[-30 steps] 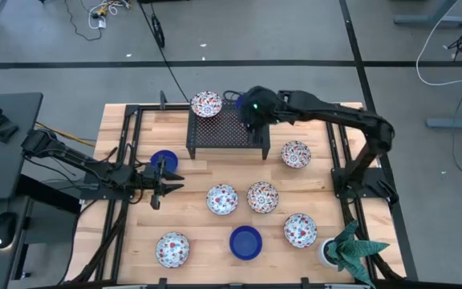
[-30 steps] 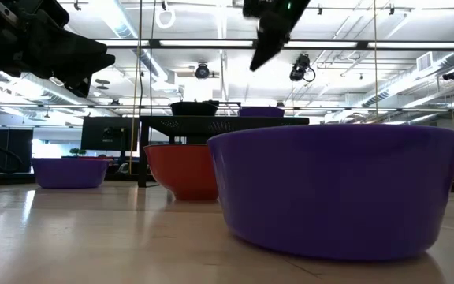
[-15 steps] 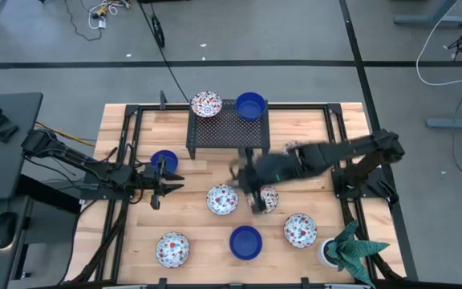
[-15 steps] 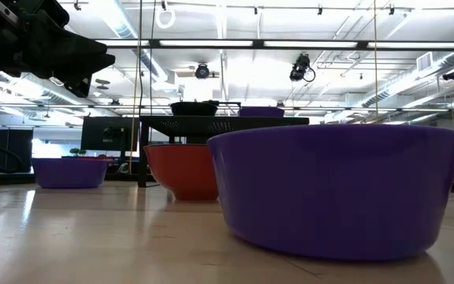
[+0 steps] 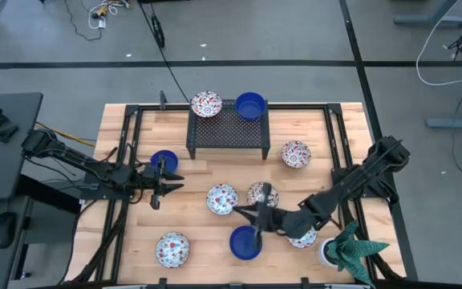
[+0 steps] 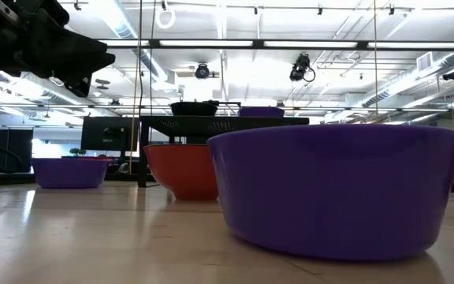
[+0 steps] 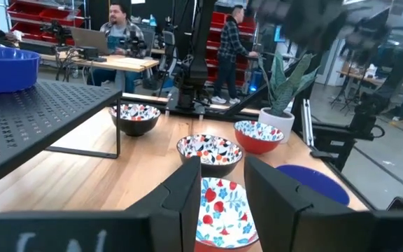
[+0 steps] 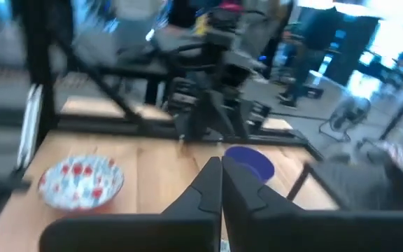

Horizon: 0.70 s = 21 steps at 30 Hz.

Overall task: Pick & Place Mini bowls
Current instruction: Put the left red bowl on the shelf

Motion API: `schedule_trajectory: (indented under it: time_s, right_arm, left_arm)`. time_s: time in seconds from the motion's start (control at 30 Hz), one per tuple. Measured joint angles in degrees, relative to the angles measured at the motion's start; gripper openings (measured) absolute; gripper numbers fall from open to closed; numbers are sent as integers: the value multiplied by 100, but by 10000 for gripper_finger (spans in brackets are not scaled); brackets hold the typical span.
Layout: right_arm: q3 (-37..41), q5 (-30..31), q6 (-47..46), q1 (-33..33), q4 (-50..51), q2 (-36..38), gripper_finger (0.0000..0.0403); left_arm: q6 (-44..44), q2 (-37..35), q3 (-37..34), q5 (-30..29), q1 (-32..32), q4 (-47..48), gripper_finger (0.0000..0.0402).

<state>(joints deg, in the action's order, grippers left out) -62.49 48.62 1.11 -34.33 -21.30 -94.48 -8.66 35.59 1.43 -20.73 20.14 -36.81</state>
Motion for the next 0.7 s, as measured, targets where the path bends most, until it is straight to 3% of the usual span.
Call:
schedule_trajectory:
  time_s: [0.17, 0.4, 0.5, 0.7]
  right_arm:
    - [1267, 46, -1036, 106, -1930, 4, 11]
    - [2169, 48, -1800, 282, -2937, 2, 15]
    - [2211, 46, -1848, 320, -2975, 4, 15]
    - [2209, 33, -1697, 324, -2979, 2, 15]
  left_arm:
    - [71, 2, 0, 41, 105, -242, 115]
    - [353, 299, 192, -19, 694, -146, 115]
    - [581, 772, 607, -324, 1143, 329, 115]
    - [533, 1984, 1911, -754, 1924, 2273, 115]
